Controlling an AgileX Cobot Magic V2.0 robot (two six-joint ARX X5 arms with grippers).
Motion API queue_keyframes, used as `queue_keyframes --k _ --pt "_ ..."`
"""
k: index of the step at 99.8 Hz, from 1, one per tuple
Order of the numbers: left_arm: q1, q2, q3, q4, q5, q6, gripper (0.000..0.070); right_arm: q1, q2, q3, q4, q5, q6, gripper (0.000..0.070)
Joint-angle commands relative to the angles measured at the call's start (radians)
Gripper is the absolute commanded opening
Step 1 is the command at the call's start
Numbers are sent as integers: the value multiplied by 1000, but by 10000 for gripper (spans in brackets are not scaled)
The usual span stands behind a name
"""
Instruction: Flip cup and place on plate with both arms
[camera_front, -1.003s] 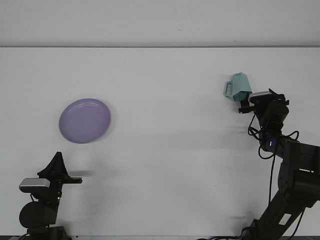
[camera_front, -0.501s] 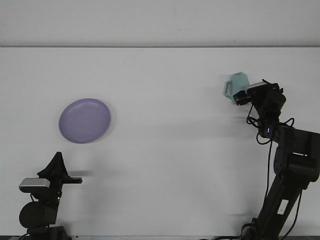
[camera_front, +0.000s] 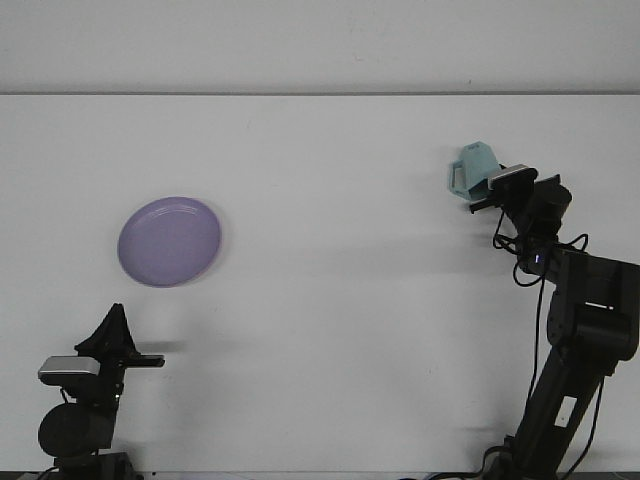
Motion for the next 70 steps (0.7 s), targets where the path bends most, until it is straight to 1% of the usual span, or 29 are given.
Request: queue_keyframes --k 1,18,32,46,61,70 --pt "0 -1 -17 14 5 -2 13 -3 14 21 0 -4 51 1" --pt "0 -1 -17 15 5 -2 13 5 -54 21 -54 -4 104 1" --pt "0 -1 -17 15 5 -3 13 12 -166 21 -189 -3 161 1" --pt "0 -1 -17 15 5 -3 13 27 -312 21 -405 1 253 1" --pt "0 -1 -16 14 5 -3 13 53 -489 22 -676 2 402 1" --pt "0 -1 -16 14 5 -3 12 84 -597 22 -866 1 462 1"
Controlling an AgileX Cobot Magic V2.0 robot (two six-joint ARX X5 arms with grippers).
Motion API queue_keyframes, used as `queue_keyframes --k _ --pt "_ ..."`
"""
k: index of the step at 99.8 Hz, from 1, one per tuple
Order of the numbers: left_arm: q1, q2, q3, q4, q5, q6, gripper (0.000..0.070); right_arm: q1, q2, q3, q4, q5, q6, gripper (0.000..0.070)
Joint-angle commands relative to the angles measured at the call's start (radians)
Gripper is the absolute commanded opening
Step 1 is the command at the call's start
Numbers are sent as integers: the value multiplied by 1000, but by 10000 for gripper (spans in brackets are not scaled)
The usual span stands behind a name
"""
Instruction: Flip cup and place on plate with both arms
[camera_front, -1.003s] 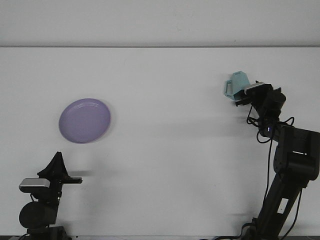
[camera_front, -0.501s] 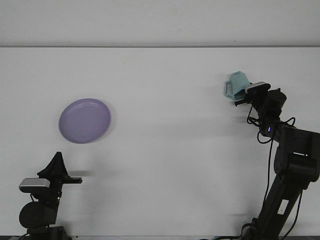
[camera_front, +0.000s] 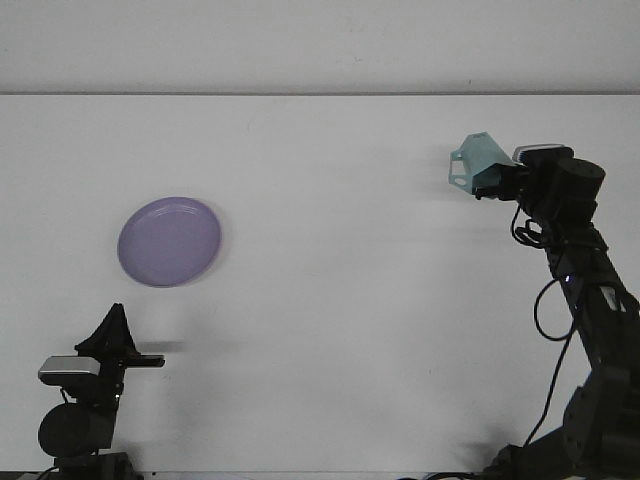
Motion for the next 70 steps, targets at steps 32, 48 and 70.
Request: queue_keyframes --k 32,48,70 --pt "0 -1 -16 13 5 -3 12 196 -290 93 -746 -2 87 1" --pt "0 -1 -16 12 5 -3 12 348 -280 186 -995 72 30 1" --pt "0 -1 -16 12 5 -3 12 563 -192 248 -1192 162 -13 1"
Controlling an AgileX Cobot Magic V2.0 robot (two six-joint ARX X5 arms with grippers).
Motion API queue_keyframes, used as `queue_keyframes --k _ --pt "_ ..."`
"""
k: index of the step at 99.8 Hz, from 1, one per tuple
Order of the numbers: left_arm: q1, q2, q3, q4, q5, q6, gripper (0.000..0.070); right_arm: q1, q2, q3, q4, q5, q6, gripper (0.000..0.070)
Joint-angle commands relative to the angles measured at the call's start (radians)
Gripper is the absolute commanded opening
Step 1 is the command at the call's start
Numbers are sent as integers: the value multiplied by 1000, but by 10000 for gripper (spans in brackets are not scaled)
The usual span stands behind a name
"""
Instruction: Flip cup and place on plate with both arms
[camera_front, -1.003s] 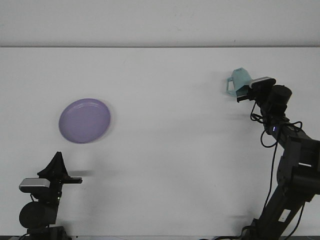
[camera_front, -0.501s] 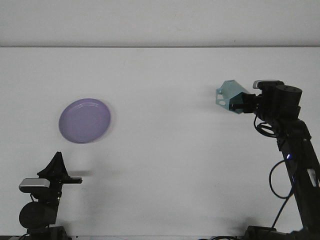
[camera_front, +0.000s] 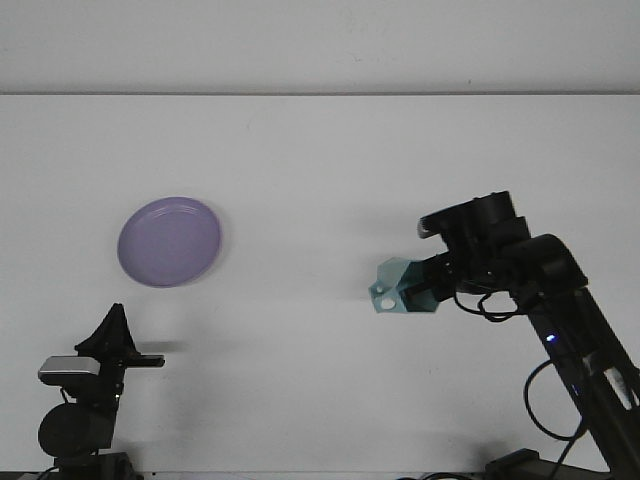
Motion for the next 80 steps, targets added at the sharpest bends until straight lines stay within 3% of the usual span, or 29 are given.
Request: queue_keyframes --k 1,37,80 --pt "0 -1 -16 13 5 -3 12 53 54 23 -42 14 -30 1" --pt "0 -1 -16 13 5 -3 12 299 295 47 -93 66 -51 1" --pt "0 -1 -16 12 5 -3 12 327 433 84 -75 65 -65 1"
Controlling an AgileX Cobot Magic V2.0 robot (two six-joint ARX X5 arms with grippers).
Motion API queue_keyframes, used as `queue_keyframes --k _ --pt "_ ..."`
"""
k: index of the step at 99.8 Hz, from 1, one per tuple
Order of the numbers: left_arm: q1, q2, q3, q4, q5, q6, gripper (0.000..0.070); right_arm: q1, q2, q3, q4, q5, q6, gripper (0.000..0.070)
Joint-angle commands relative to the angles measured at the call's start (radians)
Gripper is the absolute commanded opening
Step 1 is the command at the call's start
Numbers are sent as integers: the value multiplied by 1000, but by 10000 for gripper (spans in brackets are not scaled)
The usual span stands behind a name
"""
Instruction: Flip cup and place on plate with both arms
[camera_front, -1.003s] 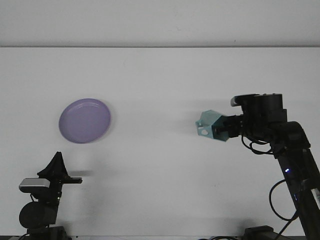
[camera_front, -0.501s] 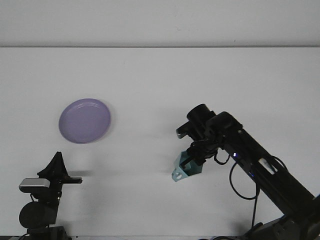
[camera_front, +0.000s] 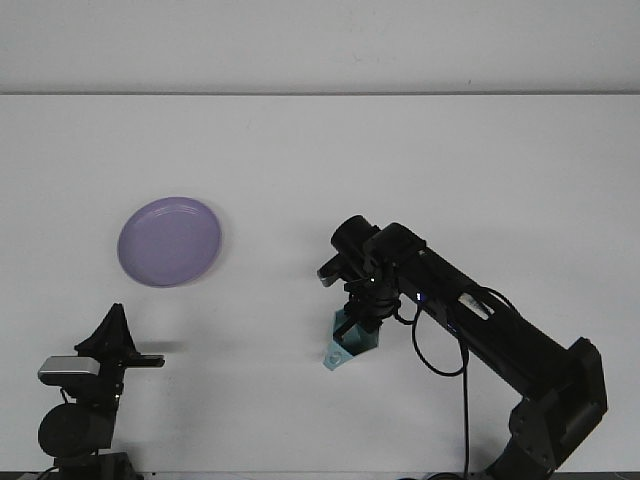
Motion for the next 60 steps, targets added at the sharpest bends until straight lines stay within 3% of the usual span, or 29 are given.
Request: queue_keyframes --k 1,11,16,22,25,46,60 --pt "0 -1 -16 12 5 -3 12 10 33 24 -8 -1 -20 1" --pt "0 -1 -16 13 5 -3 12 10 37 24 -5 -10 -26 36" --pt "0 -1 -16 12 5 -3 12 11 37 24 -5 -13 -27 166" --pt "0 -1 -16 12 5 -3 12 11 37 24 -7 -12 -27 378" --pt "0 -1 -16 12 5 -3 12 11 37 24 -7 -11 -27 441" --pt "0 -1 -16 13 5 -13 12 2 21 65 -52 -8 -40 448" --pt "0 -1 2 14 6 -158 12 -21 -59 143 -87 -8 -46 448"
